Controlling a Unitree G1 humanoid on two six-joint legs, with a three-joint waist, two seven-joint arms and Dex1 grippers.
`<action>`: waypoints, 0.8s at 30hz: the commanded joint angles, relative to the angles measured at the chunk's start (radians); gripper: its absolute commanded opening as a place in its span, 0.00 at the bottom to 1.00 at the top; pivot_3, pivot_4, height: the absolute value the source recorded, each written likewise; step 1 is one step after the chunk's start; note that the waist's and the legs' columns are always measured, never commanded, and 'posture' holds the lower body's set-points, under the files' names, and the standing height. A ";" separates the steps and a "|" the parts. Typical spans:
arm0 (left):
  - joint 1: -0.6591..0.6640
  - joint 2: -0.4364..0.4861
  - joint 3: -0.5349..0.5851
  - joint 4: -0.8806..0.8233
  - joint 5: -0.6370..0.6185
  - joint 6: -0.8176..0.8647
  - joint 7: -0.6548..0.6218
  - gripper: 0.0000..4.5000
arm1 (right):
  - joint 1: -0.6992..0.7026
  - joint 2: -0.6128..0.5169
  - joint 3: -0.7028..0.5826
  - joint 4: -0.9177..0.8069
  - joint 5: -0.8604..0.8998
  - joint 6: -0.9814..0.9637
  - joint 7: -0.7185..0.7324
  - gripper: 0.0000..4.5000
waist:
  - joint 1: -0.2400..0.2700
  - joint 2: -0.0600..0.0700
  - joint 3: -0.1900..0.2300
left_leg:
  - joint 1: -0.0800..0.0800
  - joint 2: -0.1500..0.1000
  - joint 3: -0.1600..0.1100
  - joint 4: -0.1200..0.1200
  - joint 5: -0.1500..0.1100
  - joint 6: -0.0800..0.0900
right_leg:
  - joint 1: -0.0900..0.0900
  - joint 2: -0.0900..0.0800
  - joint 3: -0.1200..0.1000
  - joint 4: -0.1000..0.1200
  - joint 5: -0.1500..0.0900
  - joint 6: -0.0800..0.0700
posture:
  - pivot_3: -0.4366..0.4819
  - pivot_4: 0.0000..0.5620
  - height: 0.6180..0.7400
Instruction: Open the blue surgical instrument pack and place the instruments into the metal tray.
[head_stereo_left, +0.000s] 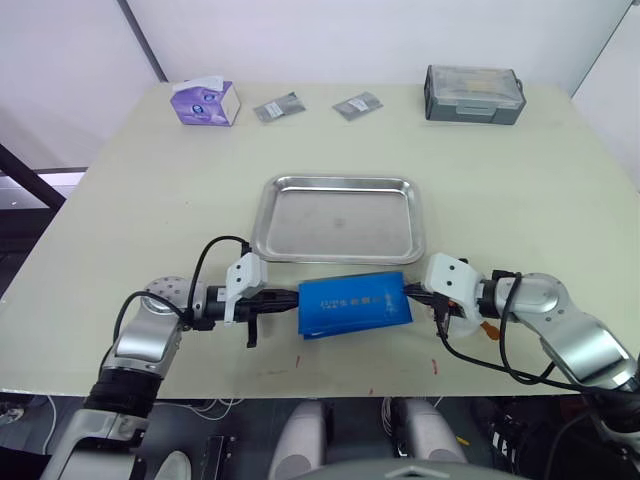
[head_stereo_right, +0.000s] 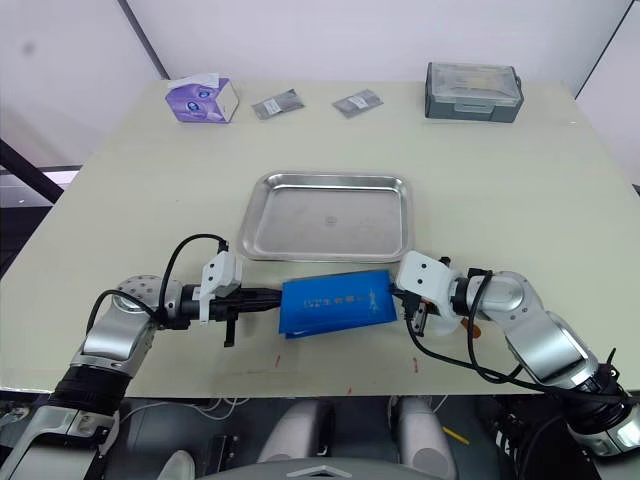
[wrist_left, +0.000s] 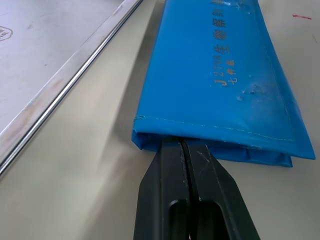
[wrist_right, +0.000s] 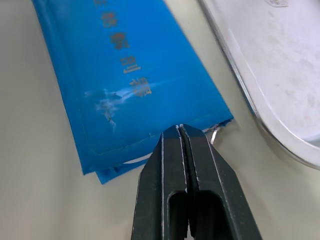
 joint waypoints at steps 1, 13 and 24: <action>0.006 -0.011 0.003 -0.012 -0.008 0.008 0.008 0.01 | -0.016 0.034 0.004 -0.025 0.021 0.008 0.007 0.00 | 0.000 0.000 0.000 | 0.000 0.000 0.000 0.000 0.000 0.000 | 0.000 0.000 0.000 0.000 0.000 0.000 | 0.48 0.27 0.95; 0.022 0.013 0.021 -0.011 -0.005 0.001 0.009 0.01 | -0.028 -0.023 -0.026 0.005 -0.036 -0.008 0.014 0.00 | -0.002 0.000 0.000 | 0.000 0.000 0.000 0.000 0.000 0.000 | 0.000 0.000 0.000 0.000 0.000 0.000 | 0.48 0.27 0.95; 0.022 0.009 0.016 -0.015 -0.002 -0.001 0.010 0.01 | -0.018 -0.015 0.001 -0.004 -0.035 0.001 0.027 0.00 | -0.003 0.000 0.000 | 0.000 0.000 0.000 0.000 0.000 0.000 | 0.000 0.000 0.000 0.000 0.000 0.000 | 0.48 0.27 0.95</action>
